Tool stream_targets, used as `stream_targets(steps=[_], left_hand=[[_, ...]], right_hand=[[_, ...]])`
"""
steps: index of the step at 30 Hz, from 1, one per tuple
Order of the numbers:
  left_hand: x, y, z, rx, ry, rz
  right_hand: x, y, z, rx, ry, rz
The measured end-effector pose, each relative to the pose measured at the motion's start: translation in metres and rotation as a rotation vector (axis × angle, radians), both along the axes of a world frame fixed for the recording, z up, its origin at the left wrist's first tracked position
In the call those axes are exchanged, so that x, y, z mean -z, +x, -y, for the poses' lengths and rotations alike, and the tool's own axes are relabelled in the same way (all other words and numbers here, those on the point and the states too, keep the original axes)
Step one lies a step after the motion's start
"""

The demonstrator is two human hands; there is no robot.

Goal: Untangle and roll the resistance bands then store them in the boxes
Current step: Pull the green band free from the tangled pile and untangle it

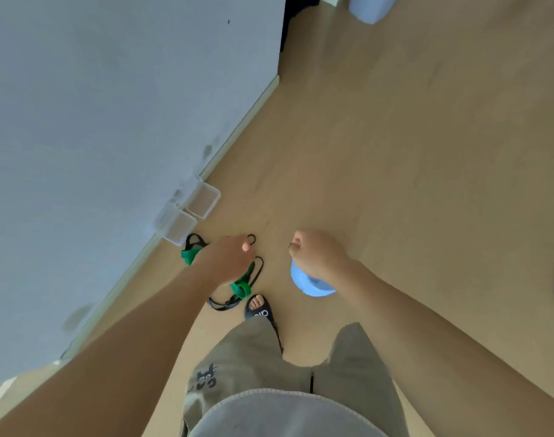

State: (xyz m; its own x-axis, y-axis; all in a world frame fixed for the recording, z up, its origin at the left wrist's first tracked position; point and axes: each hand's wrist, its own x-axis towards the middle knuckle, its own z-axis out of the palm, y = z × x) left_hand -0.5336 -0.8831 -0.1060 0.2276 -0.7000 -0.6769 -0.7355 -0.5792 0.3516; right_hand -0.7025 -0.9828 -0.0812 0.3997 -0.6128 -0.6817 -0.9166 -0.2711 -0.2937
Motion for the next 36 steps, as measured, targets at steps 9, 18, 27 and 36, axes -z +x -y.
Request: stream_targets(steps=[9, 18, 27, 36], left_hand=[[0.010, 0.059, 0.054, -0.386, -0.037, -0.011], [0.151, 0.102, 0.113, -0.917, -0.066, 0.032], [0.406, 0.047, 0.123, -1.027, 0.178, -0.006], [0.585, 0.019, 0.106, -1.056, 0.239, -0.038]], right_hand=[[0.021, 0.105, 0.112, -0.371, -0.005, -0.009], [0.190, 0.215, 0.200, -0.835, 0.125, -0.016], [0.450, 0.218, 0.196, -1.209, 0.299, -0.215], [0.634, 0.200, 0.157, -1.540, 0.241, -0.269]])
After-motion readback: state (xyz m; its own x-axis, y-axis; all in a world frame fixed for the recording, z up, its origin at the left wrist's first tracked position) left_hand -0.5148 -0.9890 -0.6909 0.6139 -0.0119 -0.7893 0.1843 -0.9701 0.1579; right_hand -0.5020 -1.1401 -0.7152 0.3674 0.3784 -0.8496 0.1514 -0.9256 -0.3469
